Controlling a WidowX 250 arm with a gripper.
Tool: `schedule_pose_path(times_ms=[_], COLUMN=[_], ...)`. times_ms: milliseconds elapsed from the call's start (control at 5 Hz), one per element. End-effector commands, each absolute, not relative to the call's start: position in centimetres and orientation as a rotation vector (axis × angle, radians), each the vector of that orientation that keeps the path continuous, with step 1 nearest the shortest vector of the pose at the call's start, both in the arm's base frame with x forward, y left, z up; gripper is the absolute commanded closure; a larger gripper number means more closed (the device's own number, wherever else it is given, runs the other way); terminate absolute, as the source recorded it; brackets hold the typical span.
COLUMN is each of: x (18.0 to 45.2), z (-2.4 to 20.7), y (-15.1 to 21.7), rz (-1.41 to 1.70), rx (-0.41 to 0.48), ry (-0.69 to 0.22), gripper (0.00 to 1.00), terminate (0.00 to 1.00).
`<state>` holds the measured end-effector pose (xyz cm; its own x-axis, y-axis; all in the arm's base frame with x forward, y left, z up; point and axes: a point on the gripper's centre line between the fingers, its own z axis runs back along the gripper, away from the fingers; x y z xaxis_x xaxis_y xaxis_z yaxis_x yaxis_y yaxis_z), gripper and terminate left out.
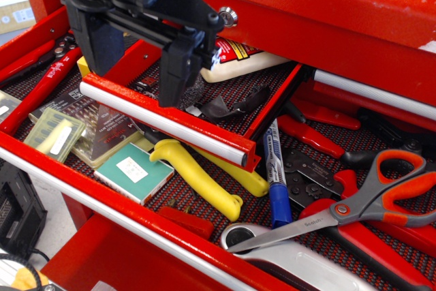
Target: Pick up scissors and put into drawer
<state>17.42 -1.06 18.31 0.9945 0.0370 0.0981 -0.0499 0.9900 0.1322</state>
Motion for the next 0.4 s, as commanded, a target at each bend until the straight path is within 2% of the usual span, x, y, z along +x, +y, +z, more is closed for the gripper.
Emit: schedule_pose_path(times_ms=[0,200], x=[17.4,19.9], z=[18.3,18.8], y=[-1.1,-4.3], rz=[0.044,-0.171], rx=[0.135,0.111], ry=[-0.096,-0.047], gripper=[0.0,0.0], terminate=[0.0,0.0])
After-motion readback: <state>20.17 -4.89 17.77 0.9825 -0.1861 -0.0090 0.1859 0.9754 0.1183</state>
